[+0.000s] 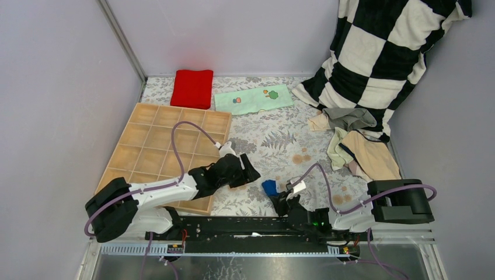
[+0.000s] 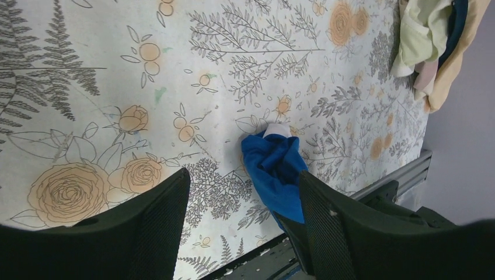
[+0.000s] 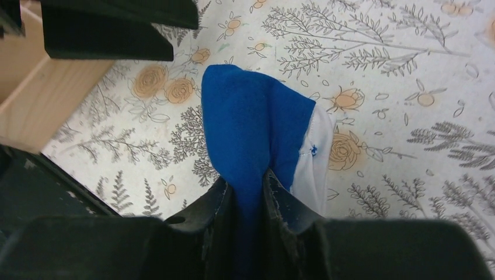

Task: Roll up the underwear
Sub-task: Pick up the underwear from the center of the board.

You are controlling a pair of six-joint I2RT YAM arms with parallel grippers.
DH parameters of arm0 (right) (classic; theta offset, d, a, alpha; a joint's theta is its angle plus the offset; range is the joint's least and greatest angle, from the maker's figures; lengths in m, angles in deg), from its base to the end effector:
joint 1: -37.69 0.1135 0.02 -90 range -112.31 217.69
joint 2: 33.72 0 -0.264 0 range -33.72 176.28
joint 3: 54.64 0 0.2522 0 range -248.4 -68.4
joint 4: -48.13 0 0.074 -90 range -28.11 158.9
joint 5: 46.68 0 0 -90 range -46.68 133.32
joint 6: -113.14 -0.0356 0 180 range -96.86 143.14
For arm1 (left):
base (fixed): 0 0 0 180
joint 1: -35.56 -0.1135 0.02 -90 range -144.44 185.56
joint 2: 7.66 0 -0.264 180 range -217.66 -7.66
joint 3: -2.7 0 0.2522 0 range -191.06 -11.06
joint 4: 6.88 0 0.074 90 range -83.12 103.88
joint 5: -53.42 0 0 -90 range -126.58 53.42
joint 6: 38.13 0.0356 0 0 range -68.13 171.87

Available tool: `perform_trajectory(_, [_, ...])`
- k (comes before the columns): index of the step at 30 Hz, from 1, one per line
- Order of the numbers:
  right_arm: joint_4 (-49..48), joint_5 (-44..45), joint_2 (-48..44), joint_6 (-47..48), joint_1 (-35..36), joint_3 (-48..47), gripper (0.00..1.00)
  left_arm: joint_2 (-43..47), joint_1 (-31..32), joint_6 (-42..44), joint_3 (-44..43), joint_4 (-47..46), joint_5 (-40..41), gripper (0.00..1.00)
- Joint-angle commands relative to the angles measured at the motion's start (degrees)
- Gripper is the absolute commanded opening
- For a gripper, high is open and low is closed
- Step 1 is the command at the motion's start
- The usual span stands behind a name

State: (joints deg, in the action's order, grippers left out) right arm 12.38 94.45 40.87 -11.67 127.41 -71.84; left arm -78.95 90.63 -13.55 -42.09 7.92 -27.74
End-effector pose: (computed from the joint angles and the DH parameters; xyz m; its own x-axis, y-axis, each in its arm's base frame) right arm 0.0286 0.1752 0.1200 -0.3577 0.1121 -0.9271 -0.5113 0.8072 0.2949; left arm 0.1436 -0.1961 0.1790 -0.8338 -0.3755 -0.4047 -0.0342 0.7668 -0.6410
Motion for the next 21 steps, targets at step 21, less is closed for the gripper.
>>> perform_trajectory(21, [28.29, 1.63, -4.12, -35.96, -0.06, -0.66, 0.0, -13.05, 8.62, -1.45, 1.91, -19.04, -6.28, 0.73])
